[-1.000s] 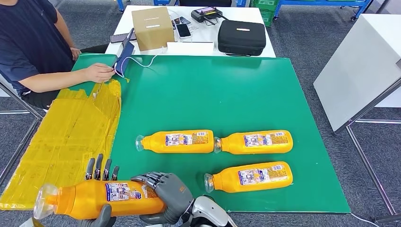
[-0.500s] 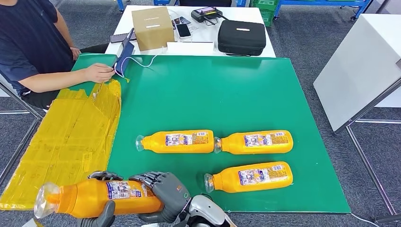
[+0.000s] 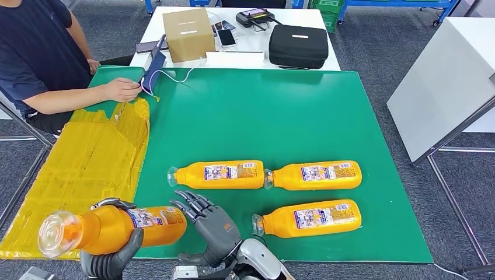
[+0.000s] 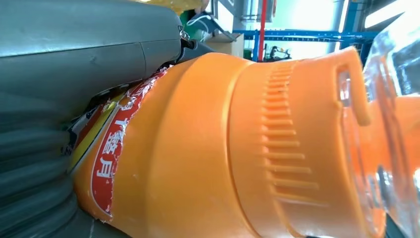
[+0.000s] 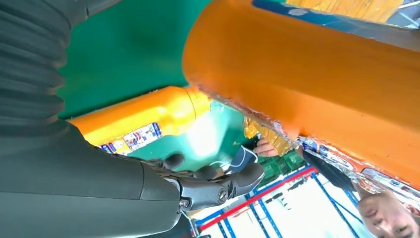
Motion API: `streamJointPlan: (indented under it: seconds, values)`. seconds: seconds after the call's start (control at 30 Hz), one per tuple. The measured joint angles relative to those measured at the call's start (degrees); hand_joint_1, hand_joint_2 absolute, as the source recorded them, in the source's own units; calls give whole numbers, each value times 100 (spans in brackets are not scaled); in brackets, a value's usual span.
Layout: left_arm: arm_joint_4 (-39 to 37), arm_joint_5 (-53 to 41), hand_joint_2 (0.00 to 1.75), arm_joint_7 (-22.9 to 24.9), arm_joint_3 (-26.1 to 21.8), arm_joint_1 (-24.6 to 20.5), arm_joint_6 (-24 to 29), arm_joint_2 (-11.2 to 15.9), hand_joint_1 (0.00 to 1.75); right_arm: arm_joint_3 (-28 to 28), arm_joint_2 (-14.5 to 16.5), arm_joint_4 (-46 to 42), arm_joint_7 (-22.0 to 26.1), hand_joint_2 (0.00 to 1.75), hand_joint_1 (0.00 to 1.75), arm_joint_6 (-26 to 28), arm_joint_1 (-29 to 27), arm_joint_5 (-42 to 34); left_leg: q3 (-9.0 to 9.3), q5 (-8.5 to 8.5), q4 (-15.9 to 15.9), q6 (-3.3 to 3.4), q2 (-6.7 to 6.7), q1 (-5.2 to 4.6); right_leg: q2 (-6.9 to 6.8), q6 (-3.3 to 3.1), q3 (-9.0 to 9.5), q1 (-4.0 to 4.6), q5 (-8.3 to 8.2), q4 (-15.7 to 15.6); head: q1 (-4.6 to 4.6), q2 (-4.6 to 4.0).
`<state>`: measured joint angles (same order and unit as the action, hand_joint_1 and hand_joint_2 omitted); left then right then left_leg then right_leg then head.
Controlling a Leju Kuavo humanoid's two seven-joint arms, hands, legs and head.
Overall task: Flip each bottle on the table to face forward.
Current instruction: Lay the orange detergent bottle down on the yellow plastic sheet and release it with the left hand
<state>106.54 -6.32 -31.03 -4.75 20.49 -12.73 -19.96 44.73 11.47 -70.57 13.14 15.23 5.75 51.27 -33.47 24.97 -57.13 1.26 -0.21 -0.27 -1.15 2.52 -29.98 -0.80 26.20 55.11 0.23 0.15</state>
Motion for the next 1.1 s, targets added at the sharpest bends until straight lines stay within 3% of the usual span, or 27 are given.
streamJointPlan:
  seconds: [0.03,0.13,0.27,0.37,0.43,0.57,0.63,0.73,0.87,1.0,1.03,1.1]
  values:
    - [30,-71,175,-24,-12,-10,75,0,175,-16,-1,-23,-22,0,0,11,-11,13,0,0,0,0,0,0,0,0,0,0,0,0,0,0]
    - [118,-830,175,-218,-73,-93,902,1,175,-121,-5,-163,-170,0,0,71,-68,25,-1,0,0,0,-2,0,-1,0,-1,0,0,0,1,0]
    - [149,-2629,175,-393,-282,-349,2944,39,175,-363,-15,-594,-341,0,0,0,-187,-70,-1,0,0,0,-2,0,-1,0,0,0,0,0,-1,0]
    - [-6,-4192,175,-281,-442,-540,4363,145,175,-543,-51,-960,-359,0,0,-113,-259,-195,1,-1,0,0,-4,0,-3,0,1,0,0,0,-1,0]
    - [-201,-5205,175,-58,-532,-654,4931,225,175,-625,-89,-1152,-360,0,0,-160,-296,-271,1,-1,0,0,-3,0,-3,0,2,0,0,0,-1,0]
    - [-730,-7447,175,751,-792,-930,5234,466,175,-703,-176,-1341,-361,0,0,-261,-271,-516,1,-1,0,1,-3,-1,-3,0,3,0,-1,0,2,0]
    - [-1083,-8101,175,1659,-685,-1037,5242,907,175,-711,-213,-1355,-361,0,0,-298,-217,-615,2,-3,0,-3,0,1,0,0,-1,1,-1,3,4,0]
    - [-1617,-8312,175,3127,-259,-1179,5248,1754,175,-716,-262,-1357,-359,0,0,-325,-134,-687,2,-7,0,-8,2,5,2,-2,-6,4,-2,11,-3,0]
    - [-2033,-8363,175,3620,140,-1309,5243,2404,175,-719,-296,-1359,-359,0,0,-328,-69,-707,-1,-10,0,-13,-9,10,-8,-6,-36,6,3,15,3,0]
    - [-2882,-8368,175,5652,1444,-1875,5143,3025,175,-698,-296,-1368,-420,0,0,-368,63,-805,-15,-13,1,-11,-9,2,-8,-6,-45,1,-2,14,-1,0]
    - [-3145,-8368,175,5937,1793,-2009,5128,3111,175,-692,-295,-1369,-447,0,0,-389,110,-833,-15,-16,1,-10,-8,0,-7,-9,-28,0,-6,15,-2,0]
    - [-3667,-8373,175,5810,2291,-2184,5122,3189,175,-687,-296,-1371,-494,0,0,-427,187,-871,-15,-22,0,-9,-6,-1,-7,-15,-15,-1,-12,16,1,0]
